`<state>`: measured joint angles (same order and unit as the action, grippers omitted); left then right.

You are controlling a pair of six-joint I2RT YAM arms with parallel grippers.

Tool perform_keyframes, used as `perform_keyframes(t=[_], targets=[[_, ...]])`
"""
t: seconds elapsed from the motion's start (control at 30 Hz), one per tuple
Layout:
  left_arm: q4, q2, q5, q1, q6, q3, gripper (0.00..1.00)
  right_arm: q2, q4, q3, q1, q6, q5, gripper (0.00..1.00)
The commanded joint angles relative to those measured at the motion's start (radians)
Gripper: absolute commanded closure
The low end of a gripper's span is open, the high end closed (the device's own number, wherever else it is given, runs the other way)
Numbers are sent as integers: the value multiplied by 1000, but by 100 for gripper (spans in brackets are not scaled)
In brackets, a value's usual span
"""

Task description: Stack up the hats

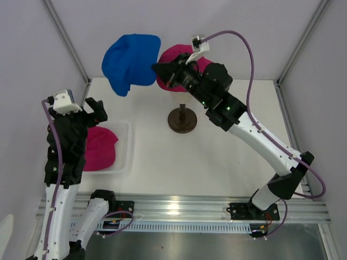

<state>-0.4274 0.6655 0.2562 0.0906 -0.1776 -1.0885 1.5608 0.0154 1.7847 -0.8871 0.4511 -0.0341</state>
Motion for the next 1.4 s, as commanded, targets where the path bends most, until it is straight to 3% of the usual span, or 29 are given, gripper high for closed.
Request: perform_keyframes(t=[0.0,0.2,0.4,0.6,0.9,1.37], targets=[[55,61,-75,-14,-22,21,0,31,29,127,80,14,75,100],[105,108,-63,-23,6,4,0,74,121,166,221,156,152,100],[121,141,-77,-41,-3,4,1,55,101,153,247,192,137,100],[134,160,-130,-52,-34,18,0,-53,129,29,263,158,82,100],[133,163,-172,-63,-62,19,1,-189,156,-166,411,259,100,100],[134,192,-212,-65,-88,22,1,-277,-64,-169,520,551,155,100]])
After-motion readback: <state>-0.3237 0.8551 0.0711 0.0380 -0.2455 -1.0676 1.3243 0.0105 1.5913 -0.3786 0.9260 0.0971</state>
